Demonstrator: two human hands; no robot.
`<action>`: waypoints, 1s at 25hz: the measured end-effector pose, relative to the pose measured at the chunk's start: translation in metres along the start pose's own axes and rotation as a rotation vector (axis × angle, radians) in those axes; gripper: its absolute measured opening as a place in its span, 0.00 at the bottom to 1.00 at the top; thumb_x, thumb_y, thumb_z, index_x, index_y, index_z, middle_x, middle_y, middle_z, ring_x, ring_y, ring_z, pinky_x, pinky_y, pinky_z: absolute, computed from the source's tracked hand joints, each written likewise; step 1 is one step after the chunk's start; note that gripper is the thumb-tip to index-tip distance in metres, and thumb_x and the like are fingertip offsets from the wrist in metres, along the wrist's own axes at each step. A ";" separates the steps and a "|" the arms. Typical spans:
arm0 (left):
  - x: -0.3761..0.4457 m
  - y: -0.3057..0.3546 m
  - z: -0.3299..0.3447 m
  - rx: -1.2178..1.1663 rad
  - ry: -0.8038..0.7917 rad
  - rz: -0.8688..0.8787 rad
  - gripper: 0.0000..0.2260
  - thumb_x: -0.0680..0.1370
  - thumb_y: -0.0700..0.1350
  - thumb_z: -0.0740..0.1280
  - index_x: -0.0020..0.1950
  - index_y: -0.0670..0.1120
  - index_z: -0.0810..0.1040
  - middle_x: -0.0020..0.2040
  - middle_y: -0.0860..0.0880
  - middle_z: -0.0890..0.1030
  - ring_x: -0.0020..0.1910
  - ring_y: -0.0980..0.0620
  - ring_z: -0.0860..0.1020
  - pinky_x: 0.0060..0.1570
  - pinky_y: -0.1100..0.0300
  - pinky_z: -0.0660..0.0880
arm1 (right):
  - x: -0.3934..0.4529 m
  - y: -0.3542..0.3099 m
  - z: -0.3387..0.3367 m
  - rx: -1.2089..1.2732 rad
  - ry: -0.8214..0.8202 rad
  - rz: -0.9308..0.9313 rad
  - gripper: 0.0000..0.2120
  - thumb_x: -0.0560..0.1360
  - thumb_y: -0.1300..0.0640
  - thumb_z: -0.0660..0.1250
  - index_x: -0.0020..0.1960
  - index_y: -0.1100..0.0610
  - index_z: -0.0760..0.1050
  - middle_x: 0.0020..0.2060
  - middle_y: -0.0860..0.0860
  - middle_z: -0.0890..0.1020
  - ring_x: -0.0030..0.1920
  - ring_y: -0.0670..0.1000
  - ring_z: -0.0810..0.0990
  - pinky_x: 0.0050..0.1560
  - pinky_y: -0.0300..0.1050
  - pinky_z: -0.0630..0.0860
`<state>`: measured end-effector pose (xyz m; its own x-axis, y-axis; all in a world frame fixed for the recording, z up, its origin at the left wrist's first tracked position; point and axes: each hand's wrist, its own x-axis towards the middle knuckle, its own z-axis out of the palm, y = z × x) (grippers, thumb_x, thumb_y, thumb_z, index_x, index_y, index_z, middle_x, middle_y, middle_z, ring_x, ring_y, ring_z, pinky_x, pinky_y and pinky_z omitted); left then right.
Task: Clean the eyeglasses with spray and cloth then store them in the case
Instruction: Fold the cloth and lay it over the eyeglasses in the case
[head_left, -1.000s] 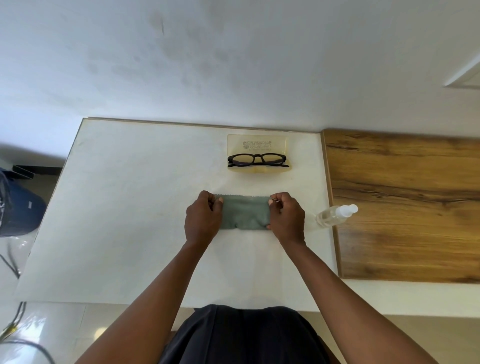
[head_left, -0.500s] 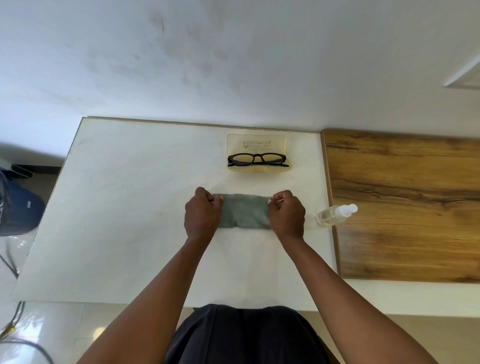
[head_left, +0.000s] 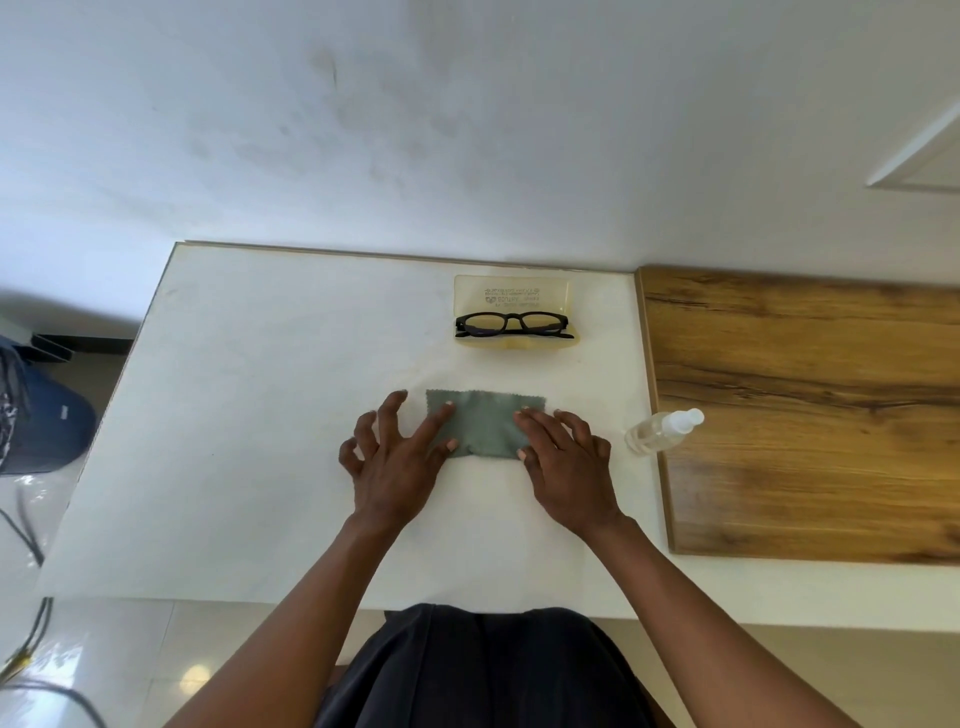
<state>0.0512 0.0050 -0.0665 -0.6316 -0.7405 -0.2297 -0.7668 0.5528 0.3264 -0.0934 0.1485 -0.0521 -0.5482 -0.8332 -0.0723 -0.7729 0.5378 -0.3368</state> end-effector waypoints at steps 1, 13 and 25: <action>-0.001 -0.005 0.000 0.026 -0.017 -0.020 0.18 0.76 0.64 0.53 0.66 0.72 0.57 0.73 0.53 0.49 0.69 0.45 0.48 0.63 0.44 0.51 | -0.001 0.004 0.002 -0.005 -0.029 0.025 0.20 0.77 0.54 0.60 0.69 0.50 0.65 0.68 0.46 0.70 0.69 0.55 0.64 0.56 0.54 0.64; -0.021 -0.005 -0.016 0.143 0.270 0.385 0.12 0.67 0.43 0.75 0.48 0.49 0.78 0.50 0.51 0.81 0.54 0.43 0.75 0.50 0.47 0.63 | -0.013 0.001 -0.010 -0.192 0.252 -0.247 0.12 0.63 0.63 0.71 0.45 0.53 0.78 0.41 0.47 0.82 0.43 0.53 0.80 0.40 0.46 0.64; -0.016 -0.007 -0.020 0.384 0.397 0.632 0.11 0.67 0.36 0.61 0.37 0.51 0.78 0.39 0.55 0.81 0.42 0.48 0.80 0.48 0.51 0.59 | -0.006 -0.007 -0.016 -0.298 0.072 -0.241 0.09 0.58 0.63 0.73 0.35 0.53 0.77 0.33 0.48 0.78 0.35 0.52 0.77 0.38 0.45 0.61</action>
<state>0.0693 0.0054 -0.0468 -0.9232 -0.2877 0.2547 -0.3135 0.9473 -0.0663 -0.0897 0.1522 -0.0347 -0.3525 -0.9347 0.0453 -0.9354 0.3504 -0.0480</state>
